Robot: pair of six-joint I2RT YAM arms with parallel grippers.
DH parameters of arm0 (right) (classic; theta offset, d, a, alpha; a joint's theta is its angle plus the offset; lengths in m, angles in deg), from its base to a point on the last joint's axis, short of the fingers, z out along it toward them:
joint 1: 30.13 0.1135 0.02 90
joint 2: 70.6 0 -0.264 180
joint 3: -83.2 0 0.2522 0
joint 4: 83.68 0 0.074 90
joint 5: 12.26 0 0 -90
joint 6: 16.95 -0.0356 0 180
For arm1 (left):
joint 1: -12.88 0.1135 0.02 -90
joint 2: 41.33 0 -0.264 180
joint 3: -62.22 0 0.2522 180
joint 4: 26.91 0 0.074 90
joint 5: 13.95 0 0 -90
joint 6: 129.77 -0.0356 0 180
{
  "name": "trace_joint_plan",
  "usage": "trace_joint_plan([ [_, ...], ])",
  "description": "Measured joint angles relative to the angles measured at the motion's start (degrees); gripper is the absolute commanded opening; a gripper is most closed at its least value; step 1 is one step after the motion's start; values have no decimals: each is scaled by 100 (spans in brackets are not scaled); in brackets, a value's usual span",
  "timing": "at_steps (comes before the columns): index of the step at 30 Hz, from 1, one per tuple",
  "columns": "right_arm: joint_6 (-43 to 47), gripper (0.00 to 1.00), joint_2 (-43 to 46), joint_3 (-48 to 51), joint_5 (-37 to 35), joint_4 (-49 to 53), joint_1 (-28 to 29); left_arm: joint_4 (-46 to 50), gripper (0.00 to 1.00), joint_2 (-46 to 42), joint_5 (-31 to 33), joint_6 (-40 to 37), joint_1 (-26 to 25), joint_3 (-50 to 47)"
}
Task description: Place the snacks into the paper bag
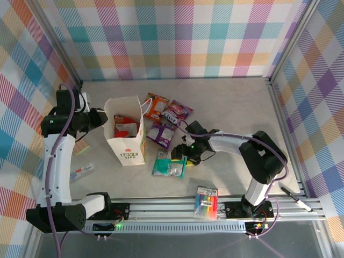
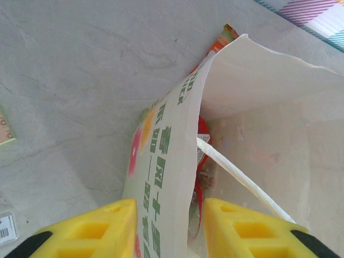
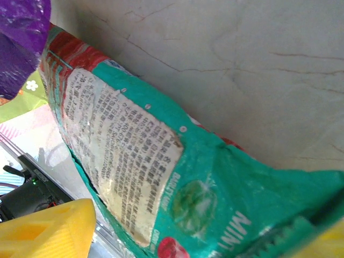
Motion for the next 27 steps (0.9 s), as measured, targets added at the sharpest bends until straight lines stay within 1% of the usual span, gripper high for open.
trace_joint_plan([
  [4, 2, 72, -37, -35, 4, 20, 9, 0, 37, 2, 0, 0, 0, 0],
  [11, -9, 51, -79, -79, 2, 17, 63, 2, 38, 2, 0, 0, 0, 0],
  [14, 2, 46, -79, -107, 2, 20, 63, 2, 38, 2, 0, 0, 0, 0],
  [18, 0, 41, -79, -116, -2, 26, 68, 4, 38, 2, 2, -2, 0, 0],
  [27, 4, 32, -70, -133, -55, 76, 74, 24, 38, 0, 44, 0, 0, -4],
])
